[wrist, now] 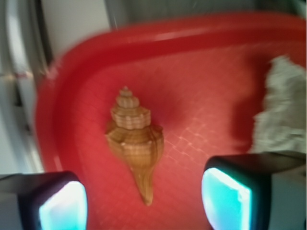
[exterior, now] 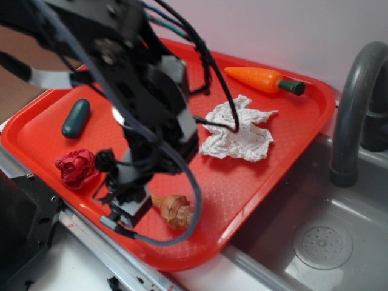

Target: Grab the shell.

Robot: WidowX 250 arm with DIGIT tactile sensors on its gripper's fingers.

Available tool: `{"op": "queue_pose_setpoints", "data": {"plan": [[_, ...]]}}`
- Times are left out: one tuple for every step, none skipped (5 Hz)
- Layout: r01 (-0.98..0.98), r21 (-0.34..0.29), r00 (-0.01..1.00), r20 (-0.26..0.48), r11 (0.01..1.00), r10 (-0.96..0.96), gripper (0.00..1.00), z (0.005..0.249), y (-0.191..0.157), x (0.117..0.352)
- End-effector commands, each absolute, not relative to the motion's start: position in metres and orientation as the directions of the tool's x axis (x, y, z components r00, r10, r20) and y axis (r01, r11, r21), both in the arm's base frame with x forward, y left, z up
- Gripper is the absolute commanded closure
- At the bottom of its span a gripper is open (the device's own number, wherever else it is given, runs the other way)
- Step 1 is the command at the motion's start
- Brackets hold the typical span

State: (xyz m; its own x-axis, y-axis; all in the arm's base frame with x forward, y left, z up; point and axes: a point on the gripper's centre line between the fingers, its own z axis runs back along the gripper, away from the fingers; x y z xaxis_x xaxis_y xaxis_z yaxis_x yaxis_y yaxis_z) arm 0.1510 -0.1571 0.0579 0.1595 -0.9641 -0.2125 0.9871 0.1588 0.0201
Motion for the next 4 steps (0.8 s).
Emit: {"op": "queue_pose_setpoints", "data": {"plan": [[0.987,0.120,0.143,-0.325,0.109,-0.935,0.00,0.055,-0.157,0.154],[0.995,0.080,0.086,-0.357,0.062,-0.930,0.00,0.046,-0.166,0.158],[0.997,0.042,0.068,-0.353,0.057,-0.933,0.00,0.039,-0.173,0.158],[0.995,-0.095,0.005,-0.343,0.040,-0.939,0.00,0.034,-0.174,0.149]]}}
